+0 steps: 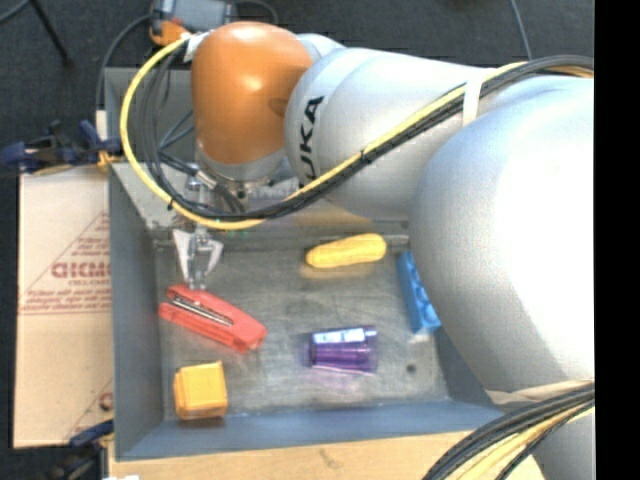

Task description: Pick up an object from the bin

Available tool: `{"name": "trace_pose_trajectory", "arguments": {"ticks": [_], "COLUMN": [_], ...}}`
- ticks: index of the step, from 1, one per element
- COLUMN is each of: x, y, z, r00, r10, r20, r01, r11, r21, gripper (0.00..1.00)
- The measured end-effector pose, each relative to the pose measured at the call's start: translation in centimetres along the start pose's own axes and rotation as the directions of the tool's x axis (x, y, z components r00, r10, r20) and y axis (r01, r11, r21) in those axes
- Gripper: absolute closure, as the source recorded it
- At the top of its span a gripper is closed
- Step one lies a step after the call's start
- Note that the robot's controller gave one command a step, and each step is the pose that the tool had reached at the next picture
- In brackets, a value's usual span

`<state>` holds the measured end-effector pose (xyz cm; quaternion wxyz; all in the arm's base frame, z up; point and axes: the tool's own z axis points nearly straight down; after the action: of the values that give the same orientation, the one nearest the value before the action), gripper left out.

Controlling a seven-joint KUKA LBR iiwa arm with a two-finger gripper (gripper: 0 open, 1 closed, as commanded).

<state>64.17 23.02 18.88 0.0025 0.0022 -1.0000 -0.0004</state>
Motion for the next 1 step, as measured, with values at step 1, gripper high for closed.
{"name": "trace_pose_trajectory", "arguments": {"ticks": [1], "x": [-0.21], "y": [-0.08], "z": [-0.52], "r00": [1.0], "r10": [0.003], "r20": [0.008], "r01": [-0.003], "r11": [1.0], "r21": [-0.002], "gripper": [0.0]}}
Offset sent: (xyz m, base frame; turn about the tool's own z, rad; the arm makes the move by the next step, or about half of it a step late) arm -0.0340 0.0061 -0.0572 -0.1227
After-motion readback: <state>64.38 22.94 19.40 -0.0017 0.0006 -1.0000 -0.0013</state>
